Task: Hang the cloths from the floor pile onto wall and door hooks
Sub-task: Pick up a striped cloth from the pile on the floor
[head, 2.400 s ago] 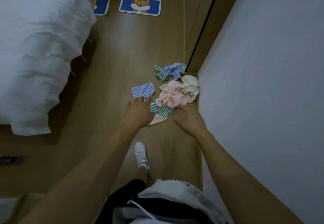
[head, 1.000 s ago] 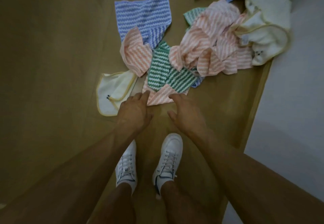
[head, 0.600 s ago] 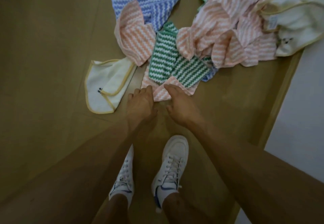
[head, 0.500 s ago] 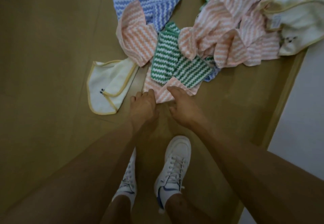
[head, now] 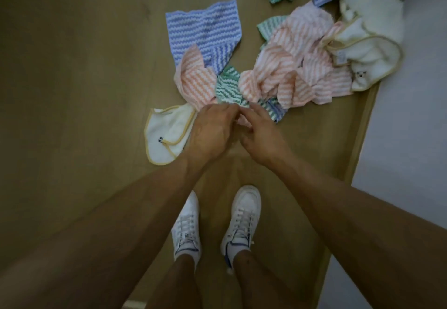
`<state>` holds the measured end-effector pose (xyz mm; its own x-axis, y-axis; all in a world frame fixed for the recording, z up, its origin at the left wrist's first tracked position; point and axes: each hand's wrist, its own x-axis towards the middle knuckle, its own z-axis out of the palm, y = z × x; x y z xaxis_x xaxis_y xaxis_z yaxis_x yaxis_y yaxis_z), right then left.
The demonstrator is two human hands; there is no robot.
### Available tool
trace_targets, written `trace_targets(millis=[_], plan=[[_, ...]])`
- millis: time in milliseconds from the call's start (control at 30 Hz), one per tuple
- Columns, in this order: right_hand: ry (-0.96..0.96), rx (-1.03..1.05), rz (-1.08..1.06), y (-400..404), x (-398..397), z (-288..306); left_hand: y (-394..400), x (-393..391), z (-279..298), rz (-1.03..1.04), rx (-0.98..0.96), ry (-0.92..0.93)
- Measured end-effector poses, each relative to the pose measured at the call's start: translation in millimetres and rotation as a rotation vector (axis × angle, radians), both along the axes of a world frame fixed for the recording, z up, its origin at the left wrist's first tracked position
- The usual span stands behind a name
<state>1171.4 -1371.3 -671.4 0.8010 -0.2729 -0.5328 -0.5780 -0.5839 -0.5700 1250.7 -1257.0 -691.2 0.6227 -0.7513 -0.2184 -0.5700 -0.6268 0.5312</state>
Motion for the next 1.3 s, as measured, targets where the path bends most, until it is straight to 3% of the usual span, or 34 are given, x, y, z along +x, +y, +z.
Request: trace_targets(millis=[200,367,633,967,1300], plan=[[-0.156,-0.058,-0.089,-24.8,20.8,123.4,-21.6,29.7,132.5,-0.010,-0.067,-0.139],[-0.240,-0.252,-0.047,-30.5,20.0,249.8,-25.5,35.5,262.9,0.033,-0.029,-0.117],[-0.507,-0.249,-0.156,-7.3,-7.1,477.8,-18.0,26.9,505.3,-0.073,-0.049,-0.119],[-0.677,-0.374,-0.153,-2.5,-14.5,646.3,5.1,38.0,687.4,-0.182,-0.139,-0.344],[-0.761,-0.472,-0.054,27.7,3.9,726.9,60.7,53.4,765.7,-0.102,-0.186,-0.390]])
